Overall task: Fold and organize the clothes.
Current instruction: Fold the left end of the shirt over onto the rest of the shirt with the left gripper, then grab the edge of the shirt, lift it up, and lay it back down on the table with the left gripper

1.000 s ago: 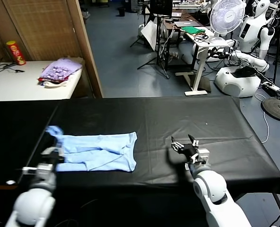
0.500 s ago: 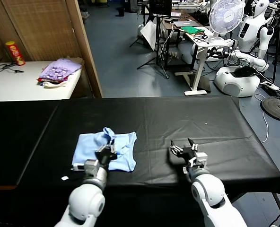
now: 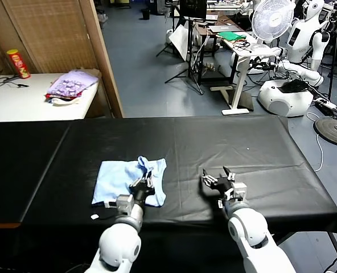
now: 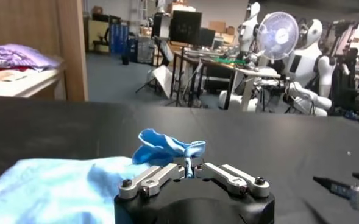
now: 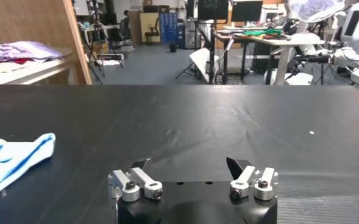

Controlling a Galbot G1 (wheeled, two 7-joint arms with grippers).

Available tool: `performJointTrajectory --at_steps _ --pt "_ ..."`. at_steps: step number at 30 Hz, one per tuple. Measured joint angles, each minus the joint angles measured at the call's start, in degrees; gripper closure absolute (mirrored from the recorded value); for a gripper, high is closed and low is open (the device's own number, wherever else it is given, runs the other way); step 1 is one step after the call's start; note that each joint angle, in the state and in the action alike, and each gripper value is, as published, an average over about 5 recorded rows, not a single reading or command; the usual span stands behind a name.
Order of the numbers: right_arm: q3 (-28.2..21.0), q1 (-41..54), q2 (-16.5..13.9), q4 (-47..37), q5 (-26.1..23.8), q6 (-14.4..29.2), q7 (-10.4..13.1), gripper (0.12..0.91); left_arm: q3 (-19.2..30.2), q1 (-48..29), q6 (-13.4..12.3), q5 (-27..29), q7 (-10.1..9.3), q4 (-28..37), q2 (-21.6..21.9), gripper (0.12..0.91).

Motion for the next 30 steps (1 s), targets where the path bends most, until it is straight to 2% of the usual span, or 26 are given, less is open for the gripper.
performJointTrajectory --at_steps 2,6,9,14,18,23,27,30 --pt "-0.34 0.2 -0.05 -0.15 -0.04 0.02 -0.1 0.227 -0.16 -0.34 -0.13 -2.97 -0.19 -0.35 -0.52 0.559" --pt "-1.03 0.71 -0.27 -0.53 -0.06 0.04 -0.45 0.227 -1.35 -1.81 1.43 -11.2 -2.57 -2.41 -0.86 0.351" --pt "-1.56 0.93 -0.35 -0.65 -0.06 0.21 -1.06 0.227 -3.14 -2.64 0.04 -12.21 -1.72 -3.16 0.91 0.255" --pt "-2.62 1.01 -0.31 -0.37 -0.01 1.04 -2.99 0.227 -8.24 -0.79 -3.22 -11.01 0.93 -0.8 7.29 0.233" --pt "-4.06 1.71 -0.69 0.34 0.91 2.99 -6.27 0.227 -13.56 1.7 -4.29 -12.66 1.22 2.02 11.22 0.232" --pt "-7.96 3.64 -0.96 1.37 1.05 3.94 -10.45 0.227 -17.35 3.38 -4.46 -12.88 1.21 2.93 12.68 0.232" --pt "-11.98 4.75 -0.83 0.62 -3.24 2.39 -11.02 0.227 -18.6 3.49 -4.29 -12.81 1.11 2.89 12.74 0.232" --pt "-14.61 4.87 -0.61 -0.97 -9.56 0.75 -9.98 0.227 -19.45 3.32 -4.27 -13.25 1.1 3.26 12.72 0.232"
